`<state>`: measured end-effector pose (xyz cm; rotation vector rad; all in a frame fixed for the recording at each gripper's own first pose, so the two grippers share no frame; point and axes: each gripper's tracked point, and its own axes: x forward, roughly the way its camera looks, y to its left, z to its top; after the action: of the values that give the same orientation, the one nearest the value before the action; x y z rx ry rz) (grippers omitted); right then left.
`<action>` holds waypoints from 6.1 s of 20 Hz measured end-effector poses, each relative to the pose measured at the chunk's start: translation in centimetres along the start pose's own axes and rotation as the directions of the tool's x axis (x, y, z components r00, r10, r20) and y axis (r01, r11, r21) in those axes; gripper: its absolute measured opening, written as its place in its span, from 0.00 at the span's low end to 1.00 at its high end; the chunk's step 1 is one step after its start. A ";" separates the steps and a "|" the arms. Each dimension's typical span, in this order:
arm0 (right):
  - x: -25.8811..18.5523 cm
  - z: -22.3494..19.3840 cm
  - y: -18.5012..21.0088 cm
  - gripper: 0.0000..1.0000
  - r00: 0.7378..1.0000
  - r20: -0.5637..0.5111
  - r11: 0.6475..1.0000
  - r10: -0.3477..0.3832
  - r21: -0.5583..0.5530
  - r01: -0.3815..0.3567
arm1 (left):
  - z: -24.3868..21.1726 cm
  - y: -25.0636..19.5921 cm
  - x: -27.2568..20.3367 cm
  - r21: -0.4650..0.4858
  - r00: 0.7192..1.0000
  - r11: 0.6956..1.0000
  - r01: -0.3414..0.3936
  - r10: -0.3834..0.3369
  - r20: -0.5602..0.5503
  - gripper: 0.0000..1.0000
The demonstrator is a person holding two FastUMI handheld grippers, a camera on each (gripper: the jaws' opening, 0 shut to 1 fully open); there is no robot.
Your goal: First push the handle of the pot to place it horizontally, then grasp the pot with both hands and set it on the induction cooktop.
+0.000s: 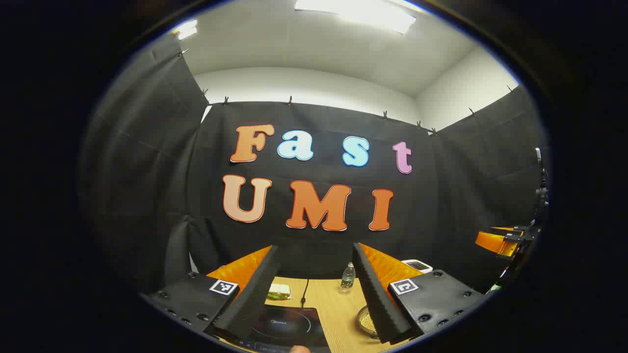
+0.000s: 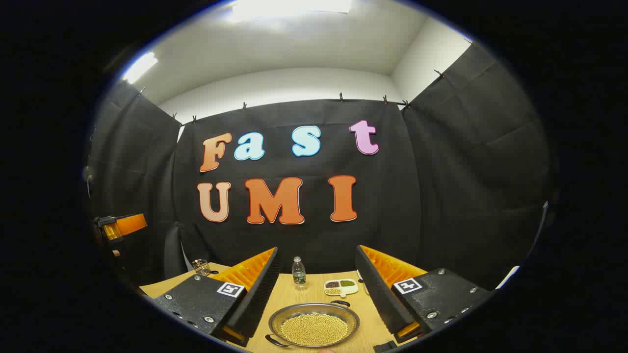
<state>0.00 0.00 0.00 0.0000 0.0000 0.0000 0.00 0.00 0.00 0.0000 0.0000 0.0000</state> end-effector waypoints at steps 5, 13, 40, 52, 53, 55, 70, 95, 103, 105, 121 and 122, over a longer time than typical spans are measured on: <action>0.0 -0.1 0.0 0.95 1.000 -0.001 1.000 0.000 0.001 0.000 | 0.0 0.2 0.1 0.000 1.000 1.000 -0.001 0.001 0.001 0.97; 0.3 -0.2 0.0 0.95 1.000 0.001 1.000 -0.006 -0.005 0.006 | -0.2 0.2 0.3 -0.005 1.000 1.000 0.005 -0.005 -0.004 0.97; 0.5 -1.5 -1.1 0.95 0.999 -0.030 0.999 -0.035 -0.005 0.034 | -2.5 -1.5 0.4 0.047 0.997 0.997 0.069 -0.066 -0.051 0.56; -0.1 -9.8 -2.3 0.80 0.983 -0.178 0.999 -0.050 0.002 0.052 | -3.4 0.2 -0.3 0.051 0.998 0.999 0.019 -0.015 -0.068 0.88; -0.2 -10.9 -2.1 0.76 0.979 -0.199 0.999 -0.046 -0.009 0.045 | -3.4 0.4 -0.5 0.053 0.998 0.998 0.014 -0.011 -0.069 0.89; -0.6 -13.1 -1.9 0.66 0.970 -0.241 0.999 -0.040 -0.021 0.036 | -3.6 0.8 -0.5 0.054 0.997 0.999 0.006 -0.002 -0.071 0.91; -2.8 -26.3 -1.1 0.20 0.869 -0.495 1.000 -0.022 0.007 0.029 | -6.3 3.4 -1.2 0.033 0.992 0.999 -0.009 0.013 -0.129 0.95; -6.7 -39.4 3.8 0.00 0.708 -0.706 0.998 0.028 0.054 0.014 | -4.8 4.9 -2.7 0.053 0.994 0.998 -0.018 0.024 -0.102 0.94; -5.1 -39.3 7.3 0.00 0.704 -0.707 0.998 0.070 0.045 -0.054 | -4.6 6.8 -2.4 0.059 0.993 0.997 -0.054 0.060 -0.104 0.95; -4.8 -39.4 8.1 0.00 0.695 -0.714 0.996 0.089 0.056 -0.070 | -4.4 7.1 -2.3 0.062 0.993 0.996 -0.060 0.066 -0.098 0.95; -3.1 -39.6 11.6 0.00 0.665 -0.736 0.989 0.129 0.049 -0.137 | -4.2 10.2 -2.3 0.074 0.990 0.992 -0.100 0.107 -0.096 0.94; -2.9 -39.6 11.8 0.00 0.664 -0.737 0.989 0.129 0.044 -0.142 | -4.3 10.5 -2.4 0.076 0.989 0.992 -0.105 0.112 -0.096 0.95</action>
<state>-2.89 11.76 -39.63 -0.0175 0.8311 0.1532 -2.37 10.52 -4.32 0.0708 0.1002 0.1089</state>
